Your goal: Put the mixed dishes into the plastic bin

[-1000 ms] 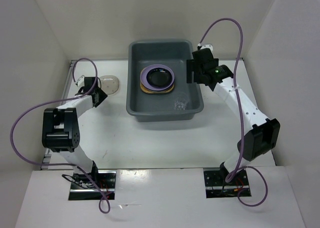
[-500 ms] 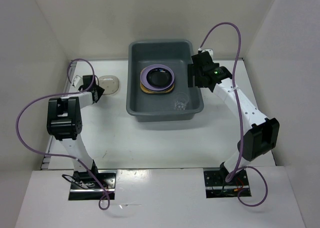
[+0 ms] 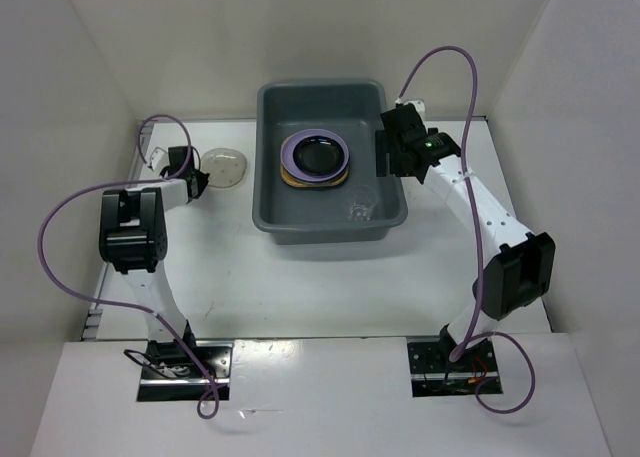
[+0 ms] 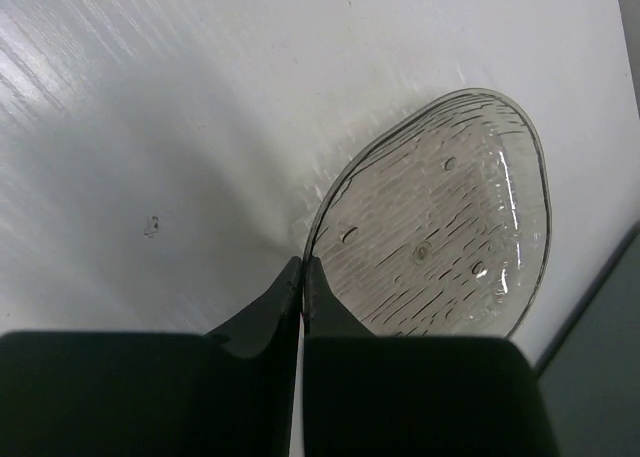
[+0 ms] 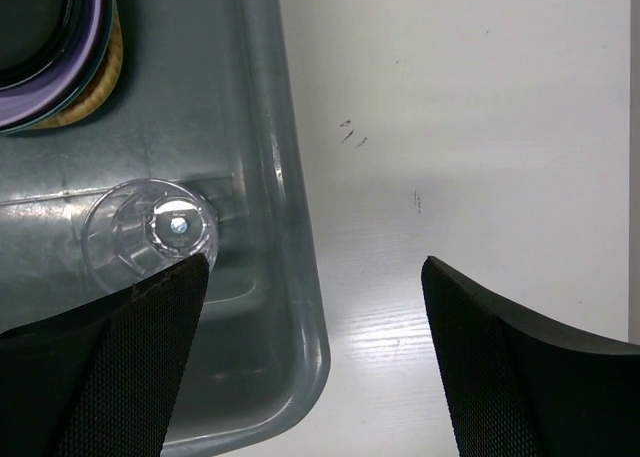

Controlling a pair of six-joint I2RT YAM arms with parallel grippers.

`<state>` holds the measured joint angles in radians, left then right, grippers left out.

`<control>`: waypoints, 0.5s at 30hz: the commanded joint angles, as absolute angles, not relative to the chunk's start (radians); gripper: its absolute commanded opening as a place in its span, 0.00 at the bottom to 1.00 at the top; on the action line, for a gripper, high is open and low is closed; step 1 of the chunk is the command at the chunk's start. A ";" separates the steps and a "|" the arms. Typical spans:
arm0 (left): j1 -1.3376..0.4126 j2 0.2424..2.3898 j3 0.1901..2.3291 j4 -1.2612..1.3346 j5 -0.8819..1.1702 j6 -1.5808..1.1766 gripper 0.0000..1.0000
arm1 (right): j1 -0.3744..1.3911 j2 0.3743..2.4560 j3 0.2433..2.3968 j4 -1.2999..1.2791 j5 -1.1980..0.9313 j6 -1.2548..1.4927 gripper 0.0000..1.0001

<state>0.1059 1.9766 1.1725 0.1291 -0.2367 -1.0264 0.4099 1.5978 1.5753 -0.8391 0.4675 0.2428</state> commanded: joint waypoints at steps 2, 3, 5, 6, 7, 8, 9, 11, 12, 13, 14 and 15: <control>0.106 1.863 1.203 0.094 -0.302 -1.003 0.00 | 0.416 1.603 1.582 -0.833 0.494 0.253 0.91; 0.106 1.843 1.216 0.071 -0.346 -1.003 0.00 | 0.416 1.603 1.582 -0.833 0.494 0.253 0.91; 0.106 1.784 1.270 -0.006 -0.408 -0.992 0.00 | 0.416 1.594 1.572 -0.824 0.494 0.253 0.91; 0.116 1.770 1.290 -0.021 -0.451 -0.976 0.00 | 0.416 1.594 1.572 -0.824 0.482 0.253 0.91; 0.117 1.760 1.317 -0.034 -0.463 -0.919 0.00 | 0.416 1.583 1.572 -0.815 0.482 0.253 0.91; 0.117 1.747 1.350 -0.058 -0.480 -0.888 0.00 | 0.416 1.583 1.562 -0.815 0.473 0.253 0.91; 0.117 1.747 1.420 -0.069 -0.480 -0.865 0.00 | 0.416 1.571 1.551 -0.804 0.462 0.244 0.91; 0.117 1.723 1.488 -0.092 -0.424 -0.813 0.00 | 0.416 1.562 1.542 -0.795 0.462 0.244 0.90; 0.117 1.723 1.517 -0.101 -0.373 -0.813 0.00 | 0.416 1.562 1.542 -0.795 0.462 0.244 0.90; 0.117 1.706 1.555 -0.101 -0.235 -0.802 0.00 | 0.416 1.551 1.531 -0.795 0.462 0.244 0.90; 0.117 1.686 1.566 -0.101 -0.169 -0.802 0.00 | 0.416 1.551 1.531 -0.795 0.462 0.244 0.90; 0.082 1.677 1.566 -0.101 -0.123 -0.802 0.00 | 0.416 1.551 1.531 -0.795 0.472 0.244 0.90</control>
